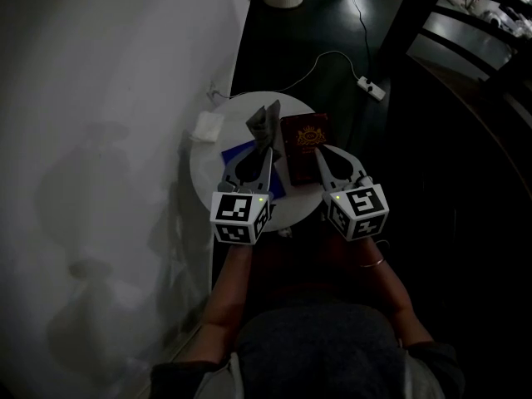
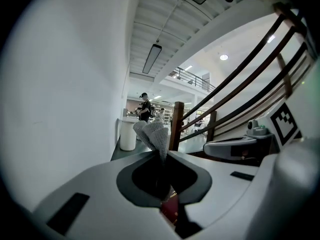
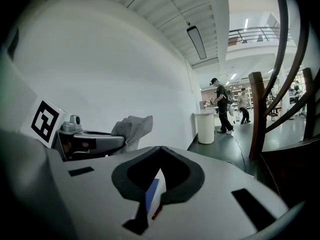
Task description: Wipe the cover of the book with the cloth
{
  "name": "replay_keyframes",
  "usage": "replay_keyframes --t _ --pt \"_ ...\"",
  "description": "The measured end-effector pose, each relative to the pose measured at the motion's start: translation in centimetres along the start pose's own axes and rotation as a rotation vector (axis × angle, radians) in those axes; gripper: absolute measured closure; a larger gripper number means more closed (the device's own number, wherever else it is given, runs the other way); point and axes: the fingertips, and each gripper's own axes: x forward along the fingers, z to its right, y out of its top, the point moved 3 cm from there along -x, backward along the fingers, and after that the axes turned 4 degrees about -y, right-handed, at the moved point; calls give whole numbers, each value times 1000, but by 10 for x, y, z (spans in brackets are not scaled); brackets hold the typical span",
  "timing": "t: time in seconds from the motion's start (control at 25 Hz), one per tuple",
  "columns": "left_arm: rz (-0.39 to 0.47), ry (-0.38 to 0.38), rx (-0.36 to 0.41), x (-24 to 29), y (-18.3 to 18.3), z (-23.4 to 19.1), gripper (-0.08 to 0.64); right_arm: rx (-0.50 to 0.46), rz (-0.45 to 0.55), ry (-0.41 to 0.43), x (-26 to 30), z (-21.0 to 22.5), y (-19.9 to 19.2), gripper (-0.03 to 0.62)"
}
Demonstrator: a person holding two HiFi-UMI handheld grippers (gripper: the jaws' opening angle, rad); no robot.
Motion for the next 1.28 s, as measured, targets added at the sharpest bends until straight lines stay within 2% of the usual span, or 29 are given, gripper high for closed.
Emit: replay_keyframes --t 0.2,0.4,1.0,1.28 --pt "30 12 15 -8 8 -2 526 -37 42 -29 -4 2 15 565" --pt "49 16 12 -12 12 -5 526 -50 56 -18 -4 1 17 565" --pt "58 19 2 -25 12 -12 526 -40 79 -29 -8 -7 22 565" --pt "75 -4 11 -25 13 -9 526 -29 78 -28 -9 -12 23 565"
